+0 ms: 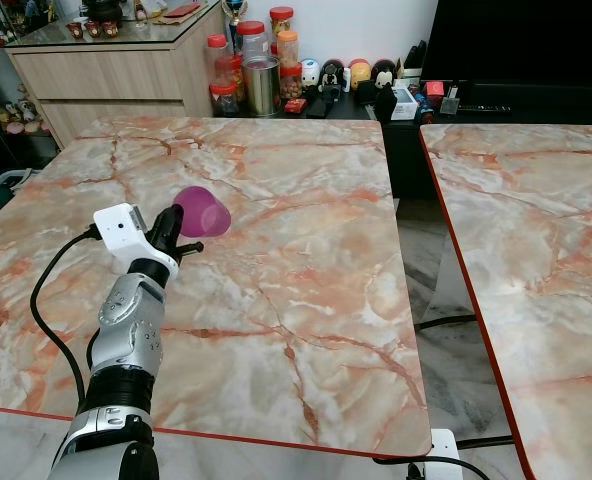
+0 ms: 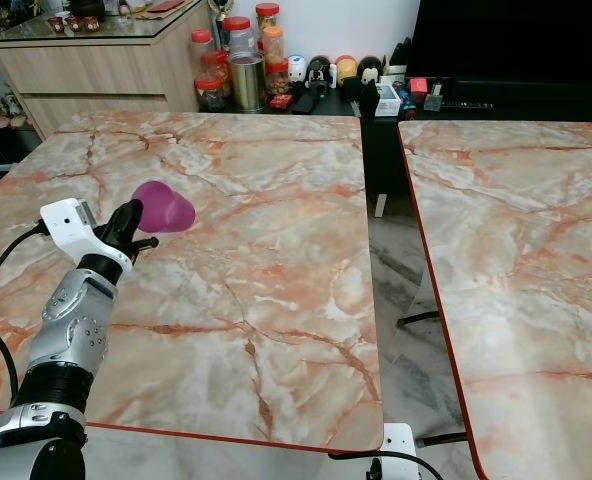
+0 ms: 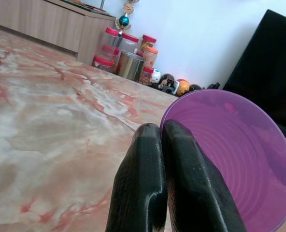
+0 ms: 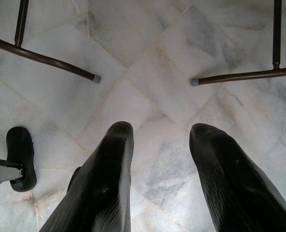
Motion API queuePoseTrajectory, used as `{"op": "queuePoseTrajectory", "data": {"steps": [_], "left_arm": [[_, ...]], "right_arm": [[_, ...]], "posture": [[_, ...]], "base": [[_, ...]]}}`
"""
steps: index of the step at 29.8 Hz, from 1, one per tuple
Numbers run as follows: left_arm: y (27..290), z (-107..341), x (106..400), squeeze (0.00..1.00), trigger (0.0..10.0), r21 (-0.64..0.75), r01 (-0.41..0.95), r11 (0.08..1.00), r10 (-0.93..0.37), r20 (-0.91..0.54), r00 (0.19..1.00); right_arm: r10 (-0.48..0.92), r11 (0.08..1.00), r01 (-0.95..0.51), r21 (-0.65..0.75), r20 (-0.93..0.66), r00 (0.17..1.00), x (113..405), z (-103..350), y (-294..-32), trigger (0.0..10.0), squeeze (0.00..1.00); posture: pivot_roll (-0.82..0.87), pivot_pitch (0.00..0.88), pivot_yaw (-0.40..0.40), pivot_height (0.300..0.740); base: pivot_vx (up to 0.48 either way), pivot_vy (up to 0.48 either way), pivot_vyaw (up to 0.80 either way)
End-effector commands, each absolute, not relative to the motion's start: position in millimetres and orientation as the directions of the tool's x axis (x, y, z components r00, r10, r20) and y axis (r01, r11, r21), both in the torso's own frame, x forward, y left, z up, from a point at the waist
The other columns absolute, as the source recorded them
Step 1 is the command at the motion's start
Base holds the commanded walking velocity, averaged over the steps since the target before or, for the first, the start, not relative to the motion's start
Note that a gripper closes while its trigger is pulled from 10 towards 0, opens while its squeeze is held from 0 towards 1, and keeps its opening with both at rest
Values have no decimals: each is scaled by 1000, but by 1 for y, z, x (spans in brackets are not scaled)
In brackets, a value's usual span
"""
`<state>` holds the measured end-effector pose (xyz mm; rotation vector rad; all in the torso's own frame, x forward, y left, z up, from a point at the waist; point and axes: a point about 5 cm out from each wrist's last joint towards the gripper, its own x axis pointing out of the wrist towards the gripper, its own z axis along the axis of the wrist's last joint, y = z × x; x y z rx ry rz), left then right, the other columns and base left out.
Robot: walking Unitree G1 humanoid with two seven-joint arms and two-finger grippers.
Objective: Setting the table
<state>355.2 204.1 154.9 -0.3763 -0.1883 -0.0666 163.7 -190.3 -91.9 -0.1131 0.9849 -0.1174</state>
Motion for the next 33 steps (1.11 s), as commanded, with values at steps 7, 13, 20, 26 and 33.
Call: {"op": "queuePoseTrajectory", "data": {"steps": [7,13,20,26,33], "left_arm": [[204,167,356,0,10000,-365,122,923,-30,249,968],[205,169,357,0,10000,-366,123,922,-27,257,966],[207,168,356,0,10000,-365,120,923,-25,256,966],[210,168,355,0,10000,-365,101,925,-3,258,966],[211,168,355,0,10000,-347,98,933,-8,252,968]], "right_arm": [[-148,988,48,-146,-821,552,167,-90,-190,10000,0],[-150,988,49,-147,-821,550,167,-91,-190,10000,0],[-148,988,49,-146,-820,553,167,-91,-190,10000,0],[-148,988,47,-147,-821,551,167,-91,-190,10000,0],[-147,988,46,-146,-821,551,167,-91,-190,10000,0]], "posture": [[31,0,21,740],[31,0,22,740],[33,0,20,740],[34,0,19,740],[33,0,20,740]], "base": [[0,0,0],[-40,0,0],[-243,0,0],[-156,0,0],[0,0,0]]}}
